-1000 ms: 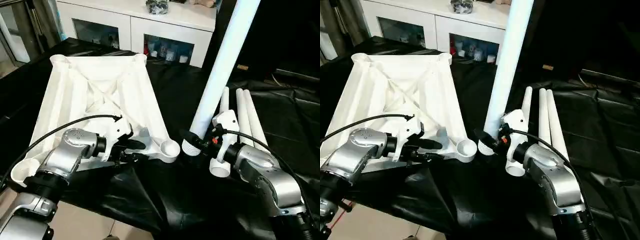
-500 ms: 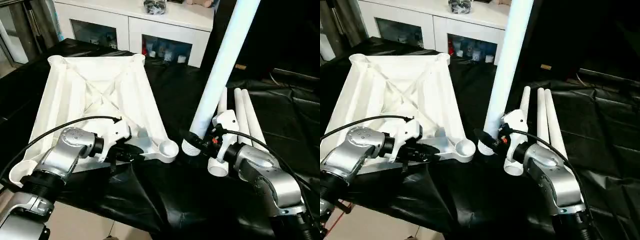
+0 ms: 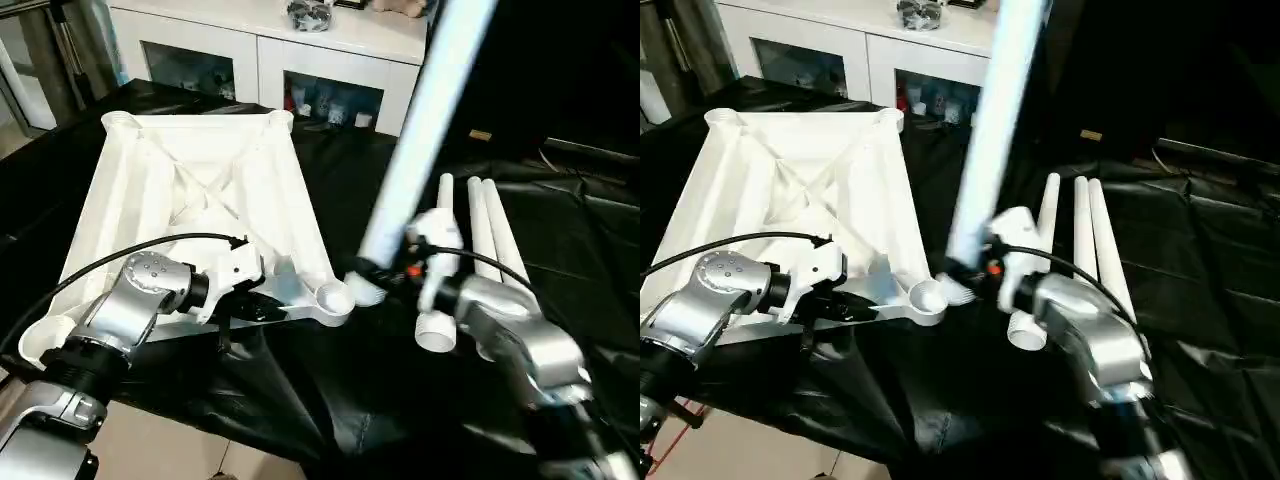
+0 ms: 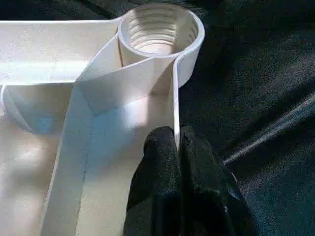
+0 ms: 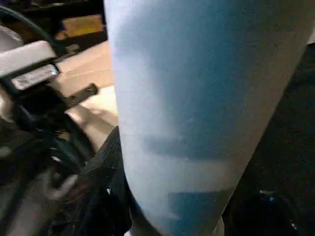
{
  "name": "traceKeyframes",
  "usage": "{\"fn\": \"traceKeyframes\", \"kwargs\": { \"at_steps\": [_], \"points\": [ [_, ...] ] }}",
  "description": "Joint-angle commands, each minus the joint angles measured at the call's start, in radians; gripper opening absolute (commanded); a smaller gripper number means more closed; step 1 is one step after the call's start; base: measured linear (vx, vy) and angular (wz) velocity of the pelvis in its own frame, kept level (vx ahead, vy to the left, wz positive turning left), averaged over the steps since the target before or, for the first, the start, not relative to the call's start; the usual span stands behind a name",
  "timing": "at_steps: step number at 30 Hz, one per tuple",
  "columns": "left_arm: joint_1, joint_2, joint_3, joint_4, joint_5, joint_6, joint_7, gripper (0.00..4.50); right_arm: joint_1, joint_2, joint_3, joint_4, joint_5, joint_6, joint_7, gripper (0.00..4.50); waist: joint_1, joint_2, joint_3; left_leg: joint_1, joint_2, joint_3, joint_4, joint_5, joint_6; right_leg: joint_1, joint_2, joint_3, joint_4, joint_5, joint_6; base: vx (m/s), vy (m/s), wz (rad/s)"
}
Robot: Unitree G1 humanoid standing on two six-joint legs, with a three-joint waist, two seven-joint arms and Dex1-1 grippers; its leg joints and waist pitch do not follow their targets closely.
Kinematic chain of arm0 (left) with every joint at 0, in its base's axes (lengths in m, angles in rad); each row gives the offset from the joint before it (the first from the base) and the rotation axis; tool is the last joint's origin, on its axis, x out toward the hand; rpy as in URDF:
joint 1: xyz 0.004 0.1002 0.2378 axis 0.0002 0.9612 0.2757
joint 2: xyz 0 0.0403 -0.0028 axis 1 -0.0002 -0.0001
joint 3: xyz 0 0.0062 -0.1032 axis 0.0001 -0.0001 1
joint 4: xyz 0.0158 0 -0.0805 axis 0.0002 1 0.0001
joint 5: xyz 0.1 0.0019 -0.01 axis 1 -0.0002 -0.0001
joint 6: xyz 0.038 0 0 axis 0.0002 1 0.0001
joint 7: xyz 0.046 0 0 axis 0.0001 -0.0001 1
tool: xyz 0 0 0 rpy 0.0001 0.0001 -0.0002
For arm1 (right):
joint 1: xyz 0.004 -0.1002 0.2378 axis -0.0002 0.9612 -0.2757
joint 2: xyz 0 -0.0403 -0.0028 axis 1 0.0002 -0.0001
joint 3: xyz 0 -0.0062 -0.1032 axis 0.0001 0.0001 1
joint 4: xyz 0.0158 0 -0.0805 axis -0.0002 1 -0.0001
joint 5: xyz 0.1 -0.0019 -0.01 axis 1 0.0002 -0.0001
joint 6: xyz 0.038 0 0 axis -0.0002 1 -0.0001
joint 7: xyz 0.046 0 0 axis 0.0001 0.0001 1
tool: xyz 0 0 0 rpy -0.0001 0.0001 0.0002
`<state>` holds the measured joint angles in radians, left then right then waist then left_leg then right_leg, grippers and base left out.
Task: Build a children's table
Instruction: Insert table leg to table base
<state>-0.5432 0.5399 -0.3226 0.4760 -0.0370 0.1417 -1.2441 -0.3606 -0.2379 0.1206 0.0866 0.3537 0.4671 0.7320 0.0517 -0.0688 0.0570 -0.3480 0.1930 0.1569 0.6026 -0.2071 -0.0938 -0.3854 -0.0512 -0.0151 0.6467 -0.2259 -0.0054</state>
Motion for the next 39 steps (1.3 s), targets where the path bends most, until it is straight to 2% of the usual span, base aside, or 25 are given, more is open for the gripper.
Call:
{"fn": "traceKeyframes", "kwargs": {
  "at_steps": [1, 3, 4, 7, 18, 21, 22, 26, 27, 28, 29, 30, 31, 32, 34, 35, 36, 37, 39],
  "points": [
    [0.004, -0.034, -0.026, 0.018, 0.018, 0.006, 0.02, 0.0, -0.038, 0.009, 0.007, 0.054, -0.003, -0.018, 0.02, 1.91, 0.002, 0.006, -0.058, 0.002, 0.03, 0.004, -0.074, -0.104, -0.002, 0.041, -0.074, 0.038, -0.078, -0.076, -0.225, 0.0, 0.0, 0.0],
    [0.001, -0.042, -0.026, 0.016, 0.015, 0.008, 0.021, 0.0, -0.045, 0.011, 0.015, 0.068, -0.01, -0.024, 0.026, 1.91, 0.006, 0.009, -0.059, 0.007, 0.031, 0.007, -0.073, -0.11, -0.003, 0.038, -0.074, 0.038, -0.078, -0.08, -0.227, 0.0, 0.0, 0.0],
    [-0.002, -0.047, -0.025, 0.015, 0.013, 0.01, 0.022, 0.0, -0.049, 0.012, 0.021, 0.078, -0.016, -0.028, 0.029, 1.91, 0.009, 0.005, -0.06, 0.006, 0.032, 0.007, -0.073, -0.097, 0.002, 0.039, -0.074, 0.037, -0.074, -0.056, -0.228, 0.0, 0.0, 0.0],
    [-0.011, -0.068, -0.031, 0.016, 0.009, 0.004, 0.021, 0.0, -0.074, 0.022, 0.043, 0.141, -0.045, -0.051, 0.037, 1.91, 0.009, 0.005, -0.06, 0.004, 0.03, 0.01, -0.074, -0.097, 0.002, 0.039, -0.074, 0.035, -0.074, -0.058, -0.224, 0.0, 0.0, 0.0],
    [-0.023, -0.086, -0.01, 0.024, 0.007, 0.009, 0.019, 0.0, -0.131, 0.044, 0.041, 0.299, -0.075, -0.119, 0.039, 1.91, 0.012, 0.004, -0.059, 0.003, 0.031, 0.011, -0.076, -0.105, 0.001, 0.038, -0.077, 0.036, -0.077, -0.081, -0.211, 0.0, 0.0, 0.0],
    [-0.028, -0.087, -0.007, 0.031, 0.008, 0.012, 0.026, 0.0, -0.126, 0.036, 0.048, 0.304, -0.08, -0.117, 0.059, 1.91, 0.013, 0.004, -0.058, 0.002, 0.031, 0.011, -0.077, -0.11, 0.002, 0.038, -0.077, 0.036, -0.078, -0.082, -0.209, 0.0, 0.0, 0.0],
    [-0.031, -0.087, -0.007, 0.037, 0.01, 0.01, 0.027, 0.0, -0.124, 0.031, 0.049, 0.302, -0.08, -0.116, 0.064, 1.91, 0.014, 0.009, -0.058, 0.004, 0.031, 0.01, -0.078, -0.116, 0.0, 0.037, -0.077, 0.036, -0.078, -0.091, -0.207, 0.0, 0.0, 0.0],
    [-0.047, -0.094, -0.001, 0.063, 0.015, 0.002, 0.038, 0.0, -0.117, 0.016, 0.043, 0.285, -0.072, -0.111, 0.078, 1.91, 0.015, 0.006, -0.057, 0.005, 0.031, 0.011, -0.078, -0.132, -0.003, 0.036, -0.077, 0.037, -0.082, -0.11, -0.205, 0.0, 0.0, 0.0],
    [-0.055, -0.1, 0.004, 0.073, 0.014, 0.0, 0.043, 0.0, -0.115, 0.011, 0.041, 0.28, -0.07, -0.11, 0.082, 1.91, 0.015, 0.014, -0.058, 0.006, 0.031, 0.01, -0.078, -0.137, -0.006, 0.036, -0.076, 0.037, -0.083, -0.112, -0.205, 0.0, 0.0, 0.0],
    [-0.063, -0.108, 0.009, 0.081, 0.012, -0.001, 0.048, 0.0, -0.114, 0.006, 0.038, 0.276, -0.068, -0.11, 0.085, 1.91, 0.016, 0.009, -0.057, 0.007, 0.031, 0.011, -0.078, -0.145, -0.005, 0.034, -0.075, 0.038, -0.085, -0.114, -0.206, 0.0, 0.0, 0.0],
    [-0.072, -0.116, 0.013, 0.09, 0.012, -0.004, 0.054, 0.0, -0.113, 0.002, 0.036, 0.273, -0.067, -0.109, 0.087, 1.91, 0.017, 0.01, -0.058, 0.008, 0.031, 0.011, -0.078, -0.147, -0.005, 0.035, -0.076, 0.038, -0.084, -0.115, -0.208, 0.0, 0.0, 0.0],
    [-0.077, -0.122, 0.015, 0.095, 0.012, -0.007, 0.058, 0.0, -0.113, 0.0, 0.035, 0.274, -0.066, -0.111, 0.089, 1.91, 0.017, 0.009, -0.058, 0.003, 0.031, 0.01, -0.078, -0.143, -0.005, 0.038, -0.077, 0.037, -0.083, -0.111, -0.209, 0.0, 0.0, 0.0],
    [-0.085, -0.127, 0.015, 0.105, 0.016, -0.013, 0.065, 0.0, -0.114, -0.003, 0.033, 0.274, -0.068, -0.115, 0.087, 1.91, 0.018, 0.021, -0.058, 0.004, 0.031, 0.008, -0.079, -0.143, -0.009, 0.037, -0.077, 0.037, -0.082, -0.106, -0.21, 0.0, 0.0, 0.0],
    [-0.093, -0.134, 0.015, 0.114, 0.018, -0.017, 0.068, 0.0, -0.115, -0.004, 0.029, 0.276, -0.07, -0.117, 0.086, 1.91, 0.016, 0.016, -0.058, 0.004, 0.03, 0.01, -0.079, -0.147, -0.008, 0.037, -0.075, 0.037, -0.085, -0.106, -0.208, 0.0, 0.0, 0.0],
    [-0.103, -0.144, 0.014, 0.126, 0.017, -0.024, 0.067, 0.0, -0.118, -0.006, 0.025, 0.282, -0.075, -0.122, 0.086, 1.91, 0.017, 0.013, -0.06, 0.003, 0.029, 0.009, -0.077, -0.138, -0.007, 0.041, -0.075, 0.037, -0.083, -0.091, -0.211, 0.0, 0.0, 0.0],
    [-0.106, -0.148, 0.014, 0.129, 0.017, -0.025, 0.066, 0.0, -0.118, -0.008, 0.026, 0.286, -0.078, -0.124, 0.086, 1.91, 0.016, 0.019, -0.061, 0.003, 0.03, 0.009, -0.077, -0.131, -0.007, 0.04, -0.075, 0.037, -0.082, -0.074, -0.215, 0.0, 0.0, 0.0],
    [-0.11, -0.152, 0.013, 0.133, 0.017, -0.027, 0.064, 0.0, -0.119, -0.01, 0.028, 0.291, -0.083, -0.128, 0.086, 1.91, 0.016, 0.016, -0.06, 0.002, 0.029, 0.009, -0.076, -0.128, -0.005, 0.04, -0.074, 0.037, -0.082, -0.066, -0.216, 0.0, 0.0, 0.0],
    [-0.112, -0.155, 0.013, 0.135, 0.016, -0.029, 0.056, 0.0, -0.119, -0.01, 0.027, 0.293, -0.084, -0.13, 0.083, 1.91, 0.016, 0.02, -0.061, 0.003, 0.029, 0.01, -0.076, -0.128, -0.003, 0.04, -0.074, 0.037, -0.082, -0.057, -0.221, 0.0, 0.0, 0.0],
    [-0.113, -0.156, 0.012, 0.136, 0.016, -0.031, 0.051, 0.0, -0.119, -0.009, 0.025, 0.294, -0.084, -0.131, 0.081, 1.91, 0.017, 0.019, -0.06, 0.002, 0.03, 0.01, -0.077, -0.128, 0.002, 0.041, -0.074, 0.036, -0.082, -0.058, -0.224, 0.0, 0.0, 0.0]
  ]
}}
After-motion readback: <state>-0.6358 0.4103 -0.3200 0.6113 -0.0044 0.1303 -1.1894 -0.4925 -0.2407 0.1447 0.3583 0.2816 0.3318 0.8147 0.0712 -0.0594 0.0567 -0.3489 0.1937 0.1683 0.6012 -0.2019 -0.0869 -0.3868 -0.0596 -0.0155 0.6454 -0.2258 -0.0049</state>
